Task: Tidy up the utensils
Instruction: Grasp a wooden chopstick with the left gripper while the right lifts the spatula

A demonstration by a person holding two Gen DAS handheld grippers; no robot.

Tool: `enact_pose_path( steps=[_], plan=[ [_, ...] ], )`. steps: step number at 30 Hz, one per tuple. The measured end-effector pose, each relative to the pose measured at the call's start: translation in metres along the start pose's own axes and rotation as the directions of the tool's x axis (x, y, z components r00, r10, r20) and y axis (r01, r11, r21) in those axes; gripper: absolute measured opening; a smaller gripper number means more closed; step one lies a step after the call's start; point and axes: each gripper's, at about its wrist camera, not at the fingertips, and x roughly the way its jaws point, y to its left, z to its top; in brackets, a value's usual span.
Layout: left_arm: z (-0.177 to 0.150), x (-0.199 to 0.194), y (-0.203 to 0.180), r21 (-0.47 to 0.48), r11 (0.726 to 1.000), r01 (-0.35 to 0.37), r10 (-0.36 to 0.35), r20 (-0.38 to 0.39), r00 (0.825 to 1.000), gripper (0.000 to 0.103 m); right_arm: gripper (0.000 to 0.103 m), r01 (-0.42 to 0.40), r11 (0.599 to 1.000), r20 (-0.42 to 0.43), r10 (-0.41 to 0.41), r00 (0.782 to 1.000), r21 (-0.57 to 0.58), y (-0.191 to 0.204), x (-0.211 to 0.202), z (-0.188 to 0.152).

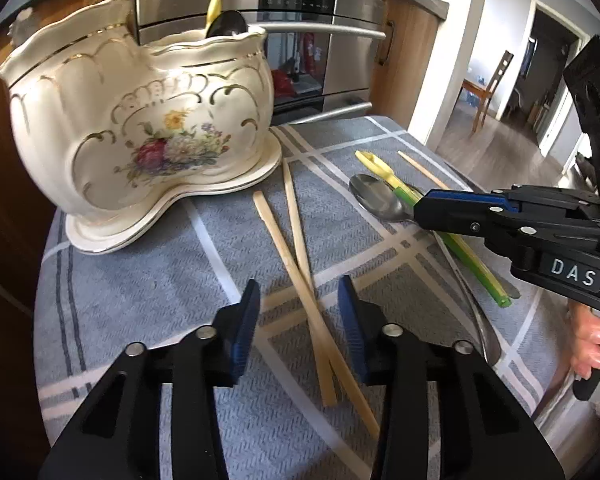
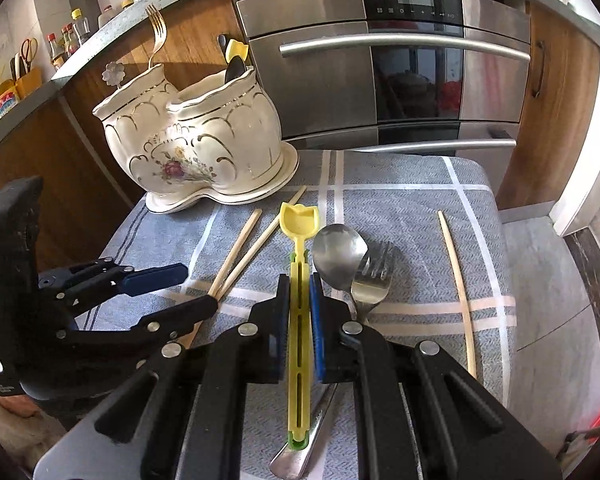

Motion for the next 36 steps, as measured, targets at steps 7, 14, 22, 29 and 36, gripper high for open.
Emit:
enact_pose_path(
  steps=[7, 14, 22, 29, 36],
  plan=[
    [0.004, 0.011, 0.001, -0.019, 1.0, -0.001, 0.001, -0.02, 1.0, 0.026, 0.01, -0.012, 1.0, 0.0, 0.012, 1.0, -0.003, 0.0, 0.001, 0.002],
    [0.006, 0.014, 0.003, -0.034, 0.999, 0.024, -0.024, -0.017, 1.0, 0.009, 0.01, -0.019, 1.0, 0.001, 0.019, 1.0, -0.001, -0.001, -0.001, 0.001],
    [0.005, 0.0, 0.002, -0.044, 0.998, 0.045, -0.044, 0.009, 0.999, 0.007, 0.01, -0.015, 1.0, 0.008, 0.015, 1.0, -0.007, -0.001, -0.004, 0.001],
    [0.005, -0.012, 0.001, -0.043, 0.998, 0.052, -0.051, 0.036, 0.998, 0.007, 0.01, -0.011, 1.0, 0.016, 0.011, 1.0, -0.004, -0.002, -0.006, 0.001],
    [0.007, -0.042, 0.004, -0.058, 0.995, 0.076, -0.07, 0.098, 0.993, 0.007, 0.01, -0.012, 1.0, 0.026, 0.012, 1.0, 0.001, -0.004, -0.009, 0.003]
  ],
)
